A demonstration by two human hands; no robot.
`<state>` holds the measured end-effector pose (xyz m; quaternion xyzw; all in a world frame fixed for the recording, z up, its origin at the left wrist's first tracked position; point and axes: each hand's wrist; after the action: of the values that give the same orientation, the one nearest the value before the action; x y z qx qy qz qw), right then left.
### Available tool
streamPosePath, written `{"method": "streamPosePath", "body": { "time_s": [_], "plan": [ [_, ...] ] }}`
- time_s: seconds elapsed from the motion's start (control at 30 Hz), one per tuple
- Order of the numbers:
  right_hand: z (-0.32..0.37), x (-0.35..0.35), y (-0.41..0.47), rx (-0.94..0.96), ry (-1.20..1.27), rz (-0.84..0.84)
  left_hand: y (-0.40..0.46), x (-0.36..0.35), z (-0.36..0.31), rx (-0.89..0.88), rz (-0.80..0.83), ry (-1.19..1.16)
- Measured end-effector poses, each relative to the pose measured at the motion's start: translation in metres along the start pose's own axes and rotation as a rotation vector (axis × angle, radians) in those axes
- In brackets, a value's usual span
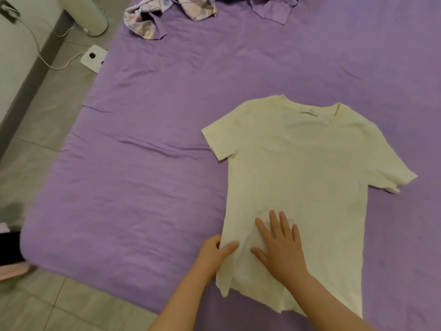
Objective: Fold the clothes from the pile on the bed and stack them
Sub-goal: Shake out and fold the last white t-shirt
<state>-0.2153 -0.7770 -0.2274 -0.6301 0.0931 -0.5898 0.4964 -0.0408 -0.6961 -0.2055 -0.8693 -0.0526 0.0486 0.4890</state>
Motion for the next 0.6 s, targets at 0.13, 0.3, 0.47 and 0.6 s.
{"method": "streamPosePath", "body": {
  "time_s": [0.13, 0.3, 0.47, 0.6],
  "plan": [
    [-0.002, -0.015, -0.015, 0.049, -0.056, 0.078, -0.025, -0.005, 0.018, -0.002, -0.028, -0.07],
    [-0.002, -0.033, -0.029, 0.063, -0.1, 0.111, -0.035, -0.008, 0.031, -0.01, -0.332, 0.057],
    [-0.002, -0.049, -0.044, 0.042, -0.083, 0.133, -0.043, 0.004, 0.047, 0.083, -0.384, 0.256],
    [0.001, -0.06, -0.056, 0.094, -0.019, 0.135, -0.05, 0.009, 0.06, 0.041, -0.423, 0.316]
  ]
}}
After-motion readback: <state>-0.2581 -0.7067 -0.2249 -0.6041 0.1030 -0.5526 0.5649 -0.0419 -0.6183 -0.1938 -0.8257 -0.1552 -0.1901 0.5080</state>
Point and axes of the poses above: each hand's wrist, its own y-axis towards the middle knuckle, its own x-axis out of the back of the hand, z = x × y, and after that the axes turned 13 degrees about z, right-handed
